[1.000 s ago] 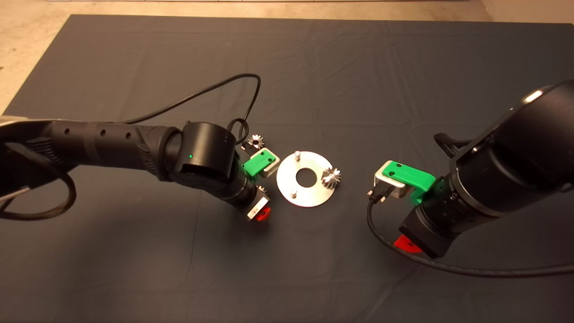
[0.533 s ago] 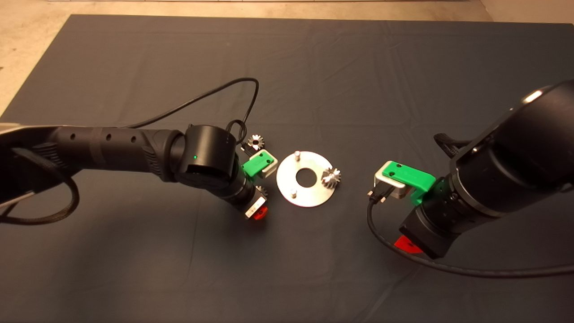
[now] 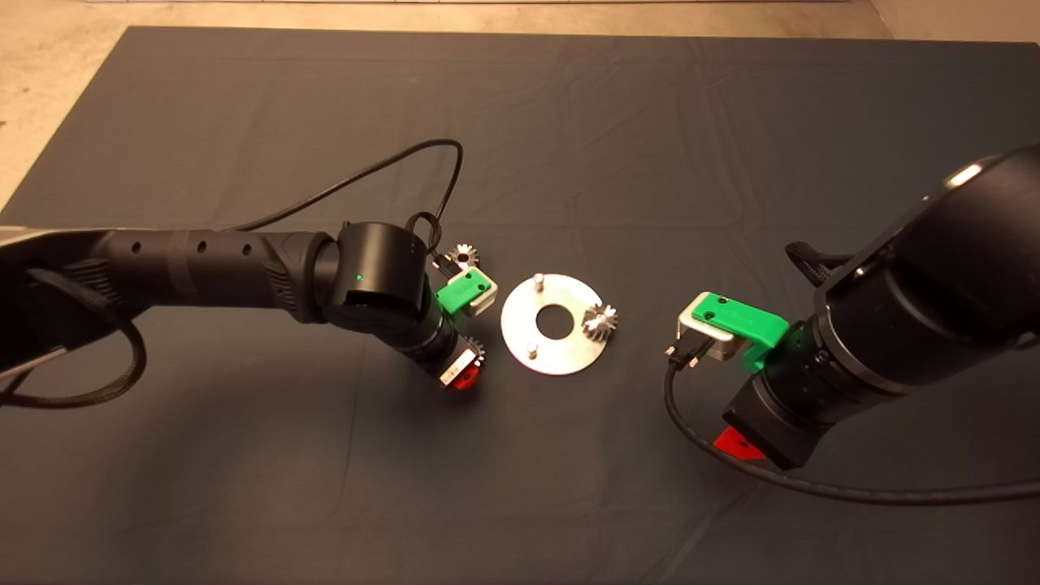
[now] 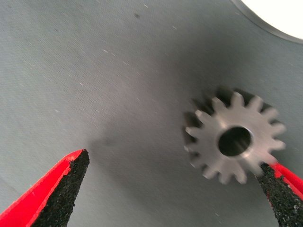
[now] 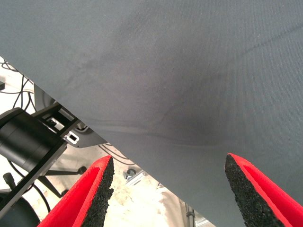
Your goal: Install three planetary gears onto the carrier pins
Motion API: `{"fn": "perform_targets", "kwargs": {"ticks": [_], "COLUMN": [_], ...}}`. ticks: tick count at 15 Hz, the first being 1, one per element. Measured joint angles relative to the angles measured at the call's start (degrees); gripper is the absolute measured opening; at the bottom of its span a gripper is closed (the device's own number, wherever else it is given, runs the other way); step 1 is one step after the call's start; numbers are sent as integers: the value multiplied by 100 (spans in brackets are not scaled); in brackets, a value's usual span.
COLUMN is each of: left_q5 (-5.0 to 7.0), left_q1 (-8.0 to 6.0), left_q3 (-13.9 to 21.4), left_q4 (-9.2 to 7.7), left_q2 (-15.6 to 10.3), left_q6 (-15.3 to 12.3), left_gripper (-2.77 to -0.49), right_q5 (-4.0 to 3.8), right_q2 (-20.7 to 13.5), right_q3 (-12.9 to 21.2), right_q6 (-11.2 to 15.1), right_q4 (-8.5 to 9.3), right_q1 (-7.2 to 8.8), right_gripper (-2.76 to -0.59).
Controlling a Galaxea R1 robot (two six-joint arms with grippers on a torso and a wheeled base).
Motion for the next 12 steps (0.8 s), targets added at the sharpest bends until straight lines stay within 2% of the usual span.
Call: {"fn": "perform_targets", "kwargs": {"ticks": [4,8,10,12], "left_q5": [2,0,0,0], "left_q1": [0,0,-1,-1], "left_q3": [-55,-55,-55,-53], "left_q4": [5,2,2,0], "left_q2": [83,293,347,366], "left_q6": [11,0,-63,-97], "left_gripper": [-75,-75,-85,-86], "right_q5": [0,0,0,0], "right_q2": [33,51,63,63], "right_q3": [0,0,0,0], "right_q6": [0,0,0,0], "right_q4": [3,6,6,6], "right_q1": [0,0,0,0], "right_gripper": [-163,-163,-163,-163]}}
